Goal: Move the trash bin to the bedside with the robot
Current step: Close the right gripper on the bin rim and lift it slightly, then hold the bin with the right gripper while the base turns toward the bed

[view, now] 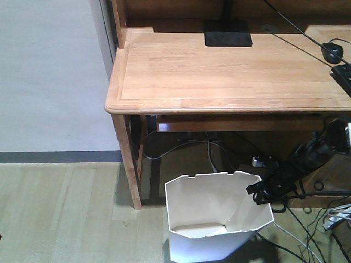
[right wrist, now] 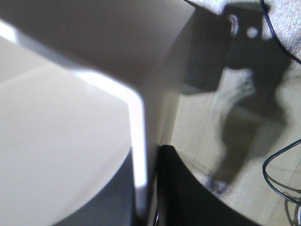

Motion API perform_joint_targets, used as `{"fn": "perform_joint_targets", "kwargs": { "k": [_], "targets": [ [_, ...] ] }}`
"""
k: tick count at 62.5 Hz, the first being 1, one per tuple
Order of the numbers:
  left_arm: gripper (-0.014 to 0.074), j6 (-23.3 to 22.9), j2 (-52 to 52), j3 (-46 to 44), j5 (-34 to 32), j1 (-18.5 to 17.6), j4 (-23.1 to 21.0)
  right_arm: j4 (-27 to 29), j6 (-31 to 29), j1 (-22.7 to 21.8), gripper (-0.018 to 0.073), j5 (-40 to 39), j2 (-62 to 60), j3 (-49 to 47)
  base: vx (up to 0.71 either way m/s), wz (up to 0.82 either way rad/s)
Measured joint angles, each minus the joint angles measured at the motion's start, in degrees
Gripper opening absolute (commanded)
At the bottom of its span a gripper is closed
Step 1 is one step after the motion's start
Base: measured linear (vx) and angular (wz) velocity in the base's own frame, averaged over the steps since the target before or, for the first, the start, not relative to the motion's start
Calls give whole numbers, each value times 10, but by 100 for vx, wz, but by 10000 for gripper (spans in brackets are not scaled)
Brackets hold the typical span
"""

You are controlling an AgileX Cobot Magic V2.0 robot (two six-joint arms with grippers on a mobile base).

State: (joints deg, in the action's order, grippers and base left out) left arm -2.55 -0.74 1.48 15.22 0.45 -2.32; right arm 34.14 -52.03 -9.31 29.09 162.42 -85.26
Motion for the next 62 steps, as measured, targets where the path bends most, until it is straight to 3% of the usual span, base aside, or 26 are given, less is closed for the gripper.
{"fn": "perform_joint_targets", "kwargs": {
  "k": [18, 45, 62],
  "targets": [
    [-6, 0, 0, 0, 0, 0, 0, 150, -182, -46, -5, -15, -152, 175, 0, 0],
    [-6, 0, 0, 0, 0, 0, 0, 180, -266, -49, -5, -16, -347, 347, 0, 0],
    [-6, 0, 0, 0, 0, 0, 0, 190, -284, -49, -5, 13, -390, 372, 0, 0]
  ]
}}
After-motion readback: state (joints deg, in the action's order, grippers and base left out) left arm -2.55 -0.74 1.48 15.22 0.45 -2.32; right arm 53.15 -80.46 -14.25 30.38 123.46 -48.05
